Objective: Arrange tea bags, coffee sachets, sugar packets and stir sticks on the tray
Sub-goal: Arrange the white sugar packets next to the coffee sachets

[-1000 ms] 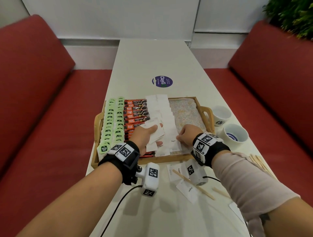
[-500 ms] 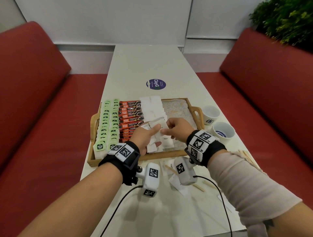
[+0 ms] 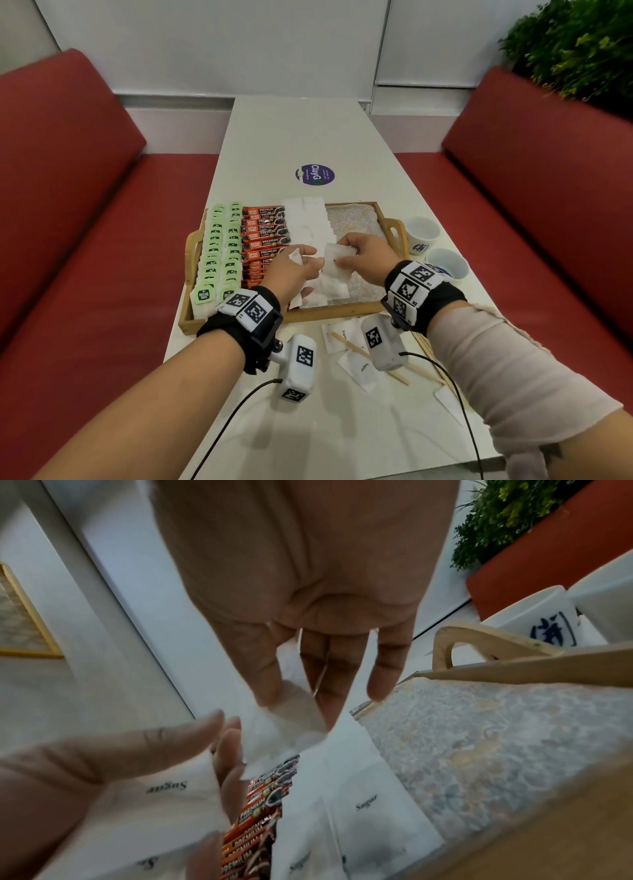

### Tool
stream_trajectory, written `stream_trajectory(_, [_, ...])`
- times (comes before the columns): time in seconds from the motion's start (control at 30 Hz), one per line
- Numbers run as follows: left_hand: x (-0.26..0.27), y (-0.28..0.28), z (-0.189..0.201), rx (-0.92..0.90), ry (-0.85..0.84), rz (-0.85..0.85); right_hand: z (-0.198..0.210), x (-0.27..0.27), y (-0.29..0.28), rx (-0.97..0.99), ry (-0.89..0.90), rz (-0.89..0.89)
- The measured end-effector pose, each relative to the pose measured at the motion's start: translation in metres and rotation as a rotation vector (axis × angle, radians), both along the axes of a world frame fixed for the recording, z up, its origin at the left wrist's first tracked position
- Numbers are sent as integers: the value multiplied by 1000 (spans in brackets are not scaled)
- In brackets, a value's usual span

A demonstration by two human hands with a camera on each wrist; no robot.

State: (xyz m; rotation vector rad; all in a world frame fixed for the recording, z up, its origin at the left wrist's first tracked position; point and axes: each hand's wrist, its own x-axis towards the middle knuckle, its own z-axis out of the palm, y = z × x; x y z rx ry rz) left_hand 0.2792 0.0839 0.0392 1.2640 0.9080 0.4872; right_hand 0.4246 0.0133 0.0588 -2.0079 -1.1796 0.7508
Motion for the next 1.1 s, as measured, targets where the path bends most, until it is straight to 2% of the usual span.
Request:
stream_trajectory(0.13, [0,-1,-4,3,2,-67,-3,0,3,83,81,-74])
stream_trajectory(0.27, [1,3,1,-85,-36,41,-7,8,5,59,-6,-229])
stream_trajectory(0.4, [-4,11,4,-189,-67,109,-16,13,8,-82,-72,-233])
stream_trajectory(0.63, [-9,21,2,-249,-103,136,-40,14,11,-309,-132,-225])
stream_trajectory(0.7, [-8,23,2,-260,-112,139,-46,12,11,-339,-152,-215])
stream_trajectory(0.83, [-7,24,0,-300,-133,134,-54,7,15,-353,-81,-226])
stream_trajectory(1.1, [-7,23,-2,-437,-208,122,-53,3,12,-456,-252,-184])
